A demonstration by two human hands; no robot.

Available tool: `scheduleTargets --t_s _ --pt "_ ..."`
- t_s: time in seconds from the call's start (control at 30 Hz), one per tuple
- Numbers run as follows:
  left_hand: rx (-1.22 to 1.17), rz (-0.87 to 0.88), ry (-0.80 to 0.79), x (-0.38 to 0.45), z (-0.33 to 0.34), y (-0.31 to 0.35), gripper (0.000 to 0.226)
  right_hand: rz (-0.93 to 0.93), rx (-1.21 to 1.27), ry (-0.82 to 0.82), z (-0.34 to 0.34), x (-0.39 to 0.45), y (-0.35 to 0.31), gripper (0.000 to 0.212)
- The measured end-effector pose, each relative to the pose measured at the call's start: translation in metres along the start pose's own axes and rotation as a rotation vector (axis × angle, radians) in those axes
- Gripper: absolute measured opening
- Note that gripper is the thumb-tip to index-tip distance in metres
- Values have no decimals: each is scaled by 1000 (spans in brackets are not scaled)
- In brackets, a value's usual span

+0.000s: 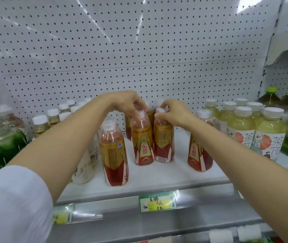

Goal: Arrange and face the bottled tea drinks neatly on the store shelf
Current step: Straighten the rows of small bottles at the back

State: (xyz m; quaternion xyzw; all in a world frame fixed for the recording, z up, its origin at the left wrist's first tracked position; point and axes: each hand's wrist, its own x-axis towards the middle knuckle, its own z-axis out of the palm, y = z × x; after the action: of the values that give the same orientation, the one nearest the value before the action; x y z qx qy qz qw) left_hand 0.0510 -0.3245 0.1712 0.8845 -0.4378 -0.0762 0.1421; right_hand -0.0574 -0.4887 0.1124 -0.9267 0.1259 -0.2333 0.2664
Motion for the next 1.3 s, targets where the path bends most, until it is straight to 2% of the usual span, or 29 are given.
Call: scheduleTargets --t_s 0.1,0.27,0.4,0.57,0.8,0.93,1.0,1.1,1.2,1.3 --pt "-17 48 -48 2 -3 -1 50 20 -85 9 -3 1 -3 50" --pt "138 57 -46 13 -7 4 44 43 -310 53 -5 9 -4 44" --pt "198 -8 -89 20 -16 -4 48 59 -494 54 -12 17 -4 46" --pt "342 -125 -115 24 -26 -23 40 91 -643 31 -20 31 0 29" --pt "398 -245 -176 31 -38 -47 37 132 -683 -154 -43 44 6 40" --pt "338 -257 -262 36 -44 -32 36 159 -638 -170 -49 46 12 45" --pt "307 -199 -189 46 -45 -26 41 102 -641 -139 -48 53 13 47" --pt "288 -120 -20 75 -40 -19 54 -43 -482 -85 -41 69 2 67" --pt "332 -128 -106 103 -26 -9 68 -92 -468 -238 -32 86 -11 67" --pt "320 -107 -137 120 -13 -1 66 -24 -408 -339 -24 102 -8 57"
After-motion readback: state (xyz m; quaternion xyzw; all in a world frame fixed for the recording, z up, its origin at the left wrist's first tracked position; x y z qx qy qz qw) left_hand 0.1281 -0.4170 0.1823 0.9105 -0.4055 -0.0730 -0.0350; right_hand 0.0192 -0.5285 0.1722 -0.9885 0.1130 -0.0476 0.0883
